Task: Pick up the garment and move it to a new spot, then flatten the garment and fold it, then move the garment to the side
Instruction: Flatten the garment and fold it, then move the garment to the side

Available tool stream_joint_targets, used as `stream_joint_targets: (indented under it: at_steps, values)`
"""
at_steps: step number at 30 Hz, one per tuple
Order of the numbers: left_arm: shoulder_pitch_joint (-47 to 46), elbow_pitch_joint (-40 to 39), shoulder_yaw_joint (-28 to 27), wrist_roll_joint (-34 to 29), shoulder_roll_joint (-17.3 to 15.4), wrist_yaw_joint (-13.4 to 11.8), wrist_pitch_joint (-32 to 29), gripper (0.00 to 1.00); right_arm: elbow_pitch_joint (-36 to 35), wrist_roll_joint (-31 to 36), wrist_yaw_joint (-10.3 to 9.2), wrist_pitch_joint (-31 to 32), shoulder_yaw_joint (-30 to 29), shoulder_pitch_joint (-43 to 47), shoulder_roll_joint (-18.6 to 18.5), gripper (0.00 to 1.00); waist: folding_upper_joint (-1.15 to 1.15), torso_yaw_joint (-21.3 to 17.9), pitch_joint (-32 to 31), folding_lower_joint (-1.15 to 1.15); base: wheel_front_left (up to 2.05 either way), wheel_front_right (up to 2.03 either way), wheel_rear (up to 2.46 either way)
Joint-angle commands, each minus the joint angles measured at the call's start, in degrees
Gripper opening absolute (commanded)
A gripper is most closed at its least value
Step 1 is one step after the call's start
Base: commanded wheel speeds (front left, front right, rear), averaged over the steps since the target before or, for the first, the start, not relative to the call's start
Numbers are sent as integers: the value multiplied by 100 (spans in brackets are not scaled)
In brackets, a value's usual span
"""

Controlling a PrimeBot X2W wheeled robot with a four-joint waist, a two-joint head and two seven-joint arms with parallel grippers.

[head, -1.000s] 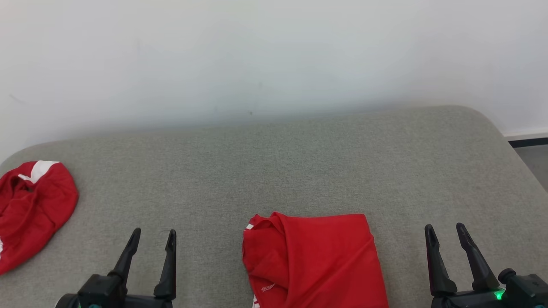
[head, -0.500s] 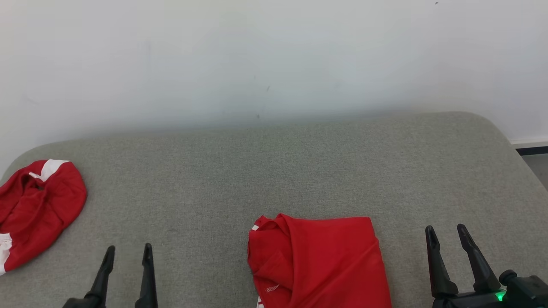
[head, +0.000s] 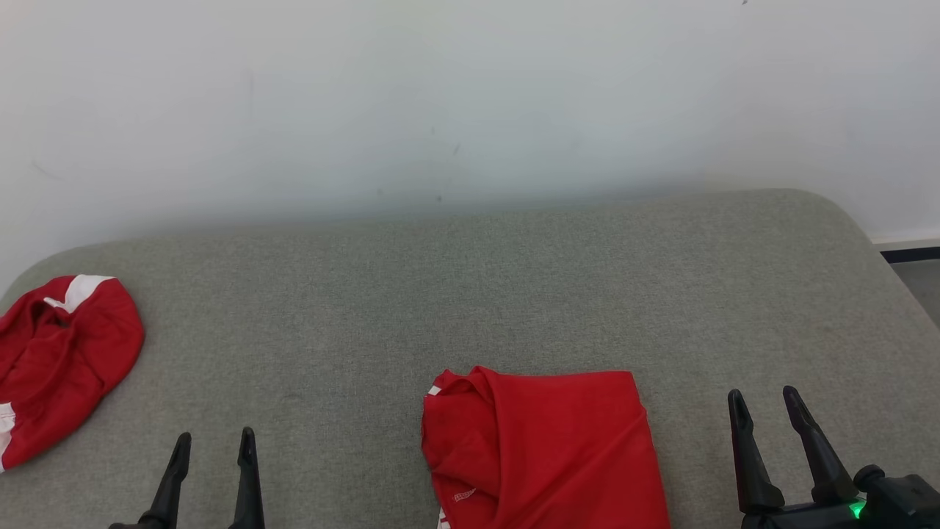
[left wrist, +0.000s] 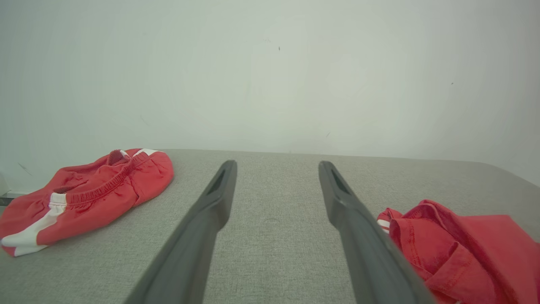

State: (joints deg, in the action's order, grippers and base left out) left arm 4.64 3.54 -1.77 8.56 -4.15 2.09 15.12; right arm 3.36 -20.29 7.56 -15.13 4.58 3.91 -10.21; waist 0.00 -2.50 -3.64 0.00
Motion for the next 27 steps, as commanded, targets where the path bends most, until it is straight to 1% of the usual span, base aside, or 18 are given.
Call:
stream_joint_targets:
  at_steps: [1,7,21,27]
  values:
    - [9,5,-48,-78,19,33,2,100,-21,41,-13,0,-12,68,-15,100,0,-7,10,0,0,0,0]
    - [78,-59,-146,-121,59,85,2,100,-10,65,-13,0,-20,89,-26,100,0,22,9,0,0,0,0]
    - [258,-144,-237,-242,95,115,2,100,-18,135,-13,0,35,100,-8,100,0,57,-46,0,0,0,0]
    - [340,-155,-243,-204,99,147,2,100,-11,164,-13,0,55,117,-29,100,0,87,-85,0,0,0,0]
